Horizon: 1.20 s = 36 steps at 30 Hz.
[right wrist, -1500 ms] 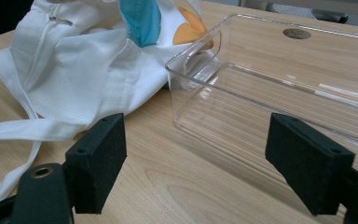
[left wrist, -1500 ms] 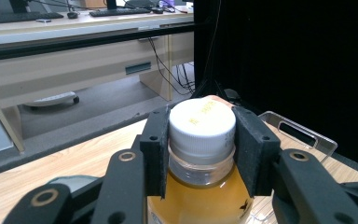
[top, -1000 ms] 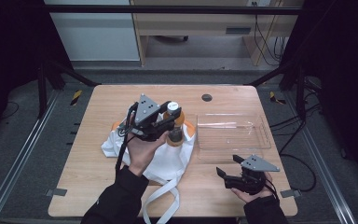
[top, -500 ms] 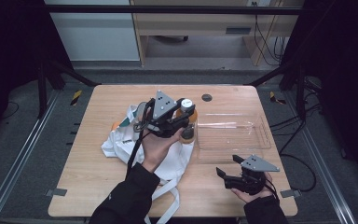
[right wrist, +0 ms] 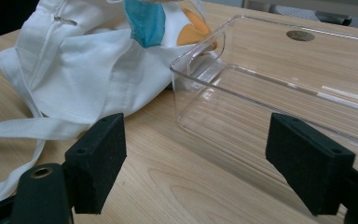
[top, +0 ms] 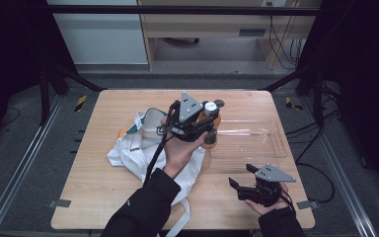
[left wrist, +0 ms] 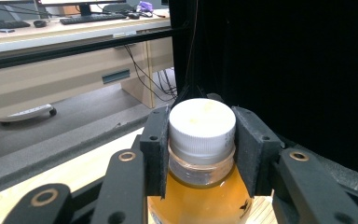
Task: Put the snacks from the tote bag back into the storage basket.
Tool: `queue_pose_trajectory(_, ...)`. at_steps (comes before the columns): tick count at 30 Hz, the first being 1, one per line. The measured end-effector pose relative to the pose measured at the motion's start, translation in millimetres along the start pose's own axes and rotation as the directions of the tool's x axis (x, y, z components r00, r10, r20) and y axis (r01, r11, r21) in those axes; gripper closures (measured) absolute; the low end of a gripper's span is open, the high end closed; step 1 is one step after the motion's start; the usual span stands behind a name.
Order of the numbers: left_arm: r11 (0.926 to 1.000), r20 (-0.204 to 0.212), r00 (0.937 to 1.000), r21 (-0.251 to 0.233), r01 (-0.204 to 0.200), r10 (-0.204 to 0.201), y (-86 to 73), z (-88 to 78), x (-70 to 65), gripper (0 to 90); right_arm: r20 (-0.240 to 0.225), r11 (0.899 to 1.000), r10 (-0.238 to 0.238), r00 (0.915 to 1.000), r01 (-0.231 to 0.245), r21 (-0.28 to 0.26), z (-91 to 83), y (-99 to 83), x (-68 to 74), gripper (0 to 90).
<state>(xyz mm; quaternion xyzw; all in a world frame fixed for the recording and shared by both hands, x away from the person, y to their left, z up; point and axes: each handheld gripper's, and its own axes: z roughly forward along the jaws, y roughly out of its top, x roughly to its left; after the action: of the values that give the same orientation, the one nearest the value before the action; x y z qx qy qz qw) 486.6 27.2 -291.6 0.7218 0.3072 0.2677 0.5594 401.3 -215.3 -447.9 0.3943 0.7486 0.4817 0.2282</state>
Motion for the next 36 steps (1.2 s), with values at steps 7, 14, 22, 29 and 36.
queue_pose_trajectory(7, 1.0000, 0.012, 0.9999, 0.001, 0.002, -0.002, -1.1, 11.3, -5.1, 58.6, -0.001, 1.000, 0.000, 1.0000, 0.000, 0.002, 0.3, -0.2, 0.0, 20.3)
queue_pose_trajectory(14, 1.0000, 0.021, 0.9998, 0.000, -0.003, 0.003, -2.4, 19.6, -9.3, 58.6, -0.003, 1.000, -0.002, 1.0000, 0.002, 0.004, 0.3, -0.4, -0.2, 20.3)
queue_pose_trajectory(22, 1.0000, 0.025, 0.9997, 0.009, -0.005, 0.004, -6.2, 28.8, -11.6, 58.6, -0.004, 1.000, 0.005, 1.0000, -0.005, 0.000, 0.1, -0.3, -0.1, 20.3)
queue_pose_trajectory(29, 0.9998, 0.034, 0.9994, 0.018, -0.005, 0.004, -10.3, 37.6, -14.4, 58.6, -0.006, 1.000, 0.005, 1.0000, -0.005, 0.000, 0.0, -0.3, -0.1, 20.3)
queue_pose_trajectory(36, 0.9998, 0.043, 0.9991, 0.020, -0.001, 0.000, -13.1, 43.4, -19.1, 58.6, -0.007, 1.000, 0.002, 1.0000, -0.002, -0.003, 0.1, -0.4, -0.2, 20.3)
